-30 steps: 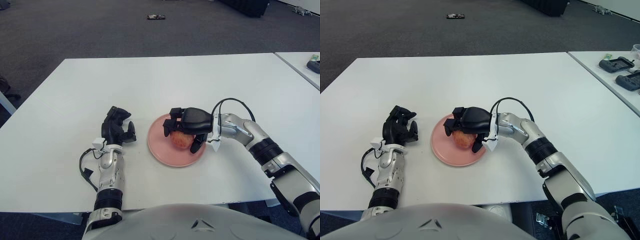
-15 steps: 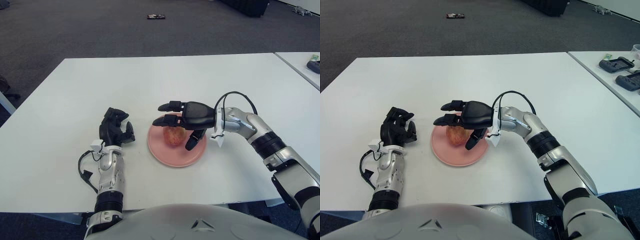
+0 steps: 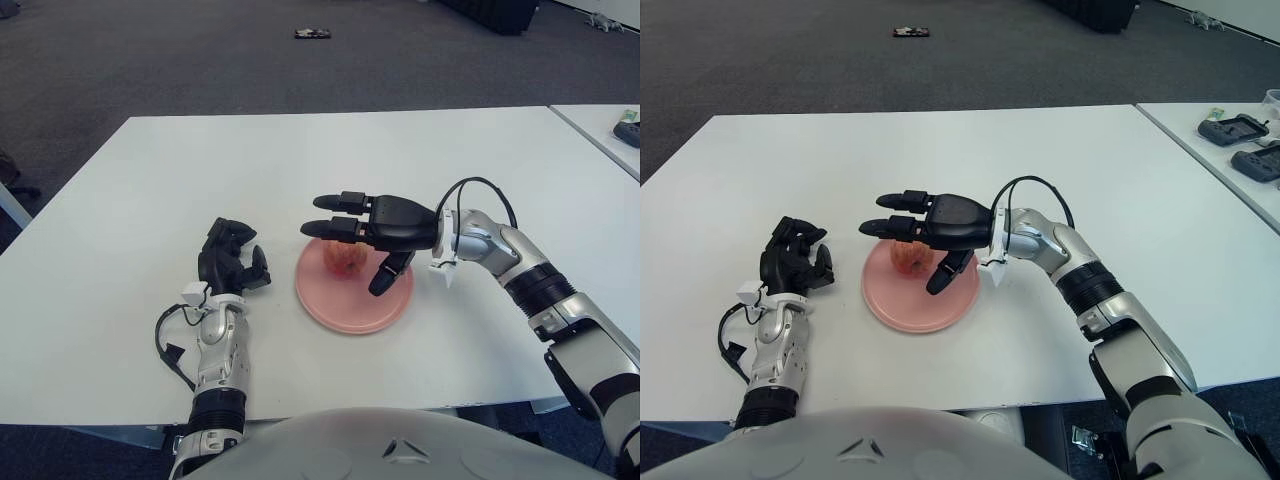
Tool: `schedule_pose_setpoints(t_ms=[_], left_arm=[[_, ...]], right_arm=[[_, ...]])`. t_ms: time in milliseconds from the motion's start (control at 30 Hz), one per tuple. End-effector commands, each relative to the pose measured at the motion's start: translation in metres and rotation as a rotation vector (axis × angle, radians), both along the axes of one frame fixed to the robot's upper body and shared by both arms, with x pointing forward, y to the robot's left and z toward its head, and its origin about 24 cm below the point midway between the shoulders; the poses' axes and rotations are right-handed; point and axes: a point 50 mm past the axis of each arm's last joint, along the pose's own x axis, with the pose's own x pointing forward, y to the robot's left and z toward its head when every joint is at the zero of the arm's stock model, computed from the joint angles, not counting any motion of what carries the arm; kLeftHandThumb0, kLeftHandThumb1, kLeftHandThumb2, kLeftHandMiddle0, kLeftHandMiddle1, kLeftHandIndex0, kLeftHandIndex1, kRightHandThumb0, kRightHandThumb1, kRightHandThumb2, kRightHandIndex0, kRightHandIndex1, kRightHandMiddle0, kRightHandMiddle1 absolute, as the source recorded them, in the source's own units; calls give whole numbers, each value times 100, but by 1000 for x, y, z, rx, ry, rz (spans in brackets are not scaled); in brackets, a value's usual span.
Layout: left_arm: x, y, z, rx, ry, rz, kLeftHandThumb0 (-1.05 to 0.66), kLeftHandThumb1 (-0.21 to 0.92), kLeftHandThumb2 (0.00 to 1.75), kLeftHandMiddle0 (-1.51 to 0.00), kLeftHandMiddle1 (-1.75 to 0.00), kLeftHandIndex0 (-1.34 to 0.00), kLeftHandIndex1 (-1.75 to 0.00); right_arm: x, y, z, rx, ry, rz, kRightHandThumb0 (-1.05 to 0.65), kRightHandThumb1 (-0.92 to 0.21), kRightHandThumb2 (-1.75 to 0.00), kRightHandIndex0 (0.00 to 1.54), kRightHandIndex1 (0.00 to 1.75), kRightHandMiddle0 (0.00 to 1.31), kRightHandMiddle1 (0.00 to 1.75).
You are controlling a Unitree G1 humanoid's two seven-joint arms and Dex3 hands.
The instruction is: Put the apple into the plate.
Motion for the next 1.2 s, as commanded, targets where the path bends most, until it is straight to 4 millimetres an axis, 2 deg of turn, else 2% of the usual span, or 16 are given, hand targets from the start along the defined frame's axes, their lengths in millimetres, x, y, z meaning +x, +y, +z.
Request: schedule_pose_setpoints(t_ms=[0,133,267,433,467,500,600,667,700,733,833,900,933,1000,1133,1167], left_arm=[[-13,-6,-16,-26,98,13,-1,-1,170,-86,-175,-63,-173],[-13,-6,-17,-13,114,10,-1,-4,173,-88,-175,-65,-174],[-13,-5,-18,-46,121,11,-1,-5,174,-89,-175,-66,-173],[-12,-5,-19,-97,107,-4,-1,-6,175,-91,-175,-67,-171],[-12,-4,-19,-103,106,-7,-1,-6,175,-91,-175,-68,-171],[-12,-4,-19,-107,106,-9,-1,-7,175,-91,-175,-68,-170],[-11,-4,-20,-113,103,-15,-1,-7,175,-91,-175,-69,-169],[-11,-3,-20,-108,100,-25,-1,-7,175,-91,-175,-69,-169],[-10,-3,-21,-105,100,-29,-1,-7,175,-92,-175,-69,-168],[-10,-2,-21,-102,99,-32,-1,-7,175,-92,-175,-70,-168],[-10,-1,-22,-95,99,-38,-1,-8,175,-92,-175,-70,-167],[-9,-1,-22,-86,99,-44,-1,-8,175,-93,-175,-70,-166],[-9,0,-22,-80,98,-48,-1,-8,175,-93,-175,-70,-166],[-9,0,-23,-73,97,-53,-1,-8,175,-93,-175,-71,-166],[-8,1,-24,-70,94,-62,-1,-8,175,-93,-175,-71,-165],[-8,2,-24,-71,93,-63,-1,-8,175,-93,-175,-71,-165]], right_arm=[[3,-5,17,72,-12,-11,-105,-92,-56,0,0,0,0],[4,-6,37,151,-2,-43,-105,-92,-56,0,0,0,0],[4,-8,39,214,15,-95,-105,-92,-55,0,0,0,0],[7,-13,49,351,28,-199,-103,-92,-73,0,0,0,0],[8,-14,51,381,39,-218,-100,-92,-74,2,3,0,4],[9,-17,52,418,53,-242,-95,-92,-75,1,16,0,12],[13,-27,50,499,75,-323,-79,-87,-80,2,65,0,62],[14,-34,48,581,88,-414,-72,-83,-86,5,84,0,84],[14,-35,48,616,92,-456,-65,-78,-96,11,98,2,108],[14,-38,46,662,99,-511,-60,-74,-104,14,107,3,124],[12,-42,41,740,117,-600,-50,-69,-116,21,119,9,144],[7,-45,32,807,139,-659,-43,-78,-89,26,123,15,159],[6,-47,29,852,159,-694,-41,-80,-82,28,123,16,162],[6,-50,23,909,196,-746,-39,-77,-79,34,128,24,169],[9,-57,17,966,252,-826,-40,-64,-93,50,146,36,173],[10,-58,16,972,259,-837,-40,-62,-95,57,156,37,174]])
